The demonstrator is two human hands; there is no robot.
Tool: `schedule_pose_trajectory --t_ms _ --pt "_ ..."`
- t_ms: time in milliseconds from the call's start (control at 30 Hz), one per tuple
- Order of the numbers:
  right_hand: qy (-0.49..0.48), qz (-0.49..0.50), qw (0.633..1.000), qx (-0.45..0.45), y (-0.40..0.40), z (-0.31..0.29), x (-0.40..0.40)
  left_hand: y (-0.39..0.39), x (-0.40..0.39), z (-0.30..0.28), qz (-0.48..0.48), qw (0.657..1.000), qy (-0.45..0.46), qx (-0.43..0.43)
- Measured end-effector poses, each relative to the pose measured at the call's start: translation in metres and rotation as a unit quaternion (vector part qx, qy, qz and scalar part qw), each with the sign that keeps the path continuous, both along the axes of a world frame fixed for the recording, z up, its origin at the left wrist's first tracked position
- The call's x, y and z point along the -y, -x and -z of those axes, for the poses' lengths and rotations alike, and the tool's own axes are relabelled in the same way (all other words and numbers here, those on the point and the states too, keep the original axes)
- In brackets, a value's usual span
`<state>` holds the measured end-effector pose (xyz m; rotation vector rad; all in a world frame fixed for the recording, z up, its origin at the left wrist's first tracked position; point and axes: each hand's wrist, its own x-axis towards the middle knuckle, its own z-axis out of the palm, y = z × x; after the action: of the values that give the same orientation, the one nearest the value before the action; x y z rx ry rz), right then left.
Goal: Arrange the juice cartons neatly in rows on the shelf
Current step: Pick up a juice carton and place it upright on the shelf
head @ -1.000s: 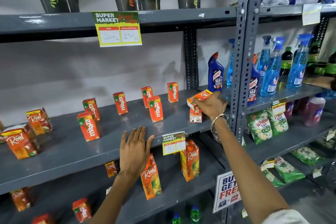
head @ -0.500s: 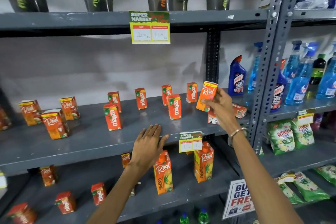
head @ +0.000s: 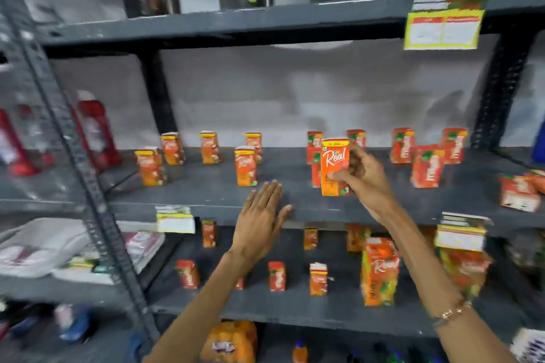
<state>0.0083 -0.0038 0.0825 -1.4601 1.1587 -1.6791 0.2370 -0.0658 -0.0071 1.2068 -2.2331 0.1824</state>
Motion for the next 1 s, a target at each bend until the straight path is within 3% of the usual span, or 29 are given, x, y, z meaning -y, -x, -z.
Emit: schedule_pose_trajectory --t_ms 267,433,667,1000 --pt "-0.007 -0.068 0.998 -0.006 -0.183 0.013 0.081 -0.162 0.049 0.011 -0.046 0.998 -0.012 0.029" --pt "-0.024 -0.062 0.997 -0.036 -0.255 0.019 0.134 -0.205 0.072 0.008 -0.057 0.998 -0.021 0.031" --pt "-0.066 -0.002 0.997 -0.048 -0.290 0.031 0.178 -0.228 0.086 0.012 -0.035 0.999 0.016 0.037" --pt "-0.092 -0.036 0.993 -0.066 -0.287 0.037 0.186 -0.229 0.093 0.021 -0.031 0.998 0.057 0.019"
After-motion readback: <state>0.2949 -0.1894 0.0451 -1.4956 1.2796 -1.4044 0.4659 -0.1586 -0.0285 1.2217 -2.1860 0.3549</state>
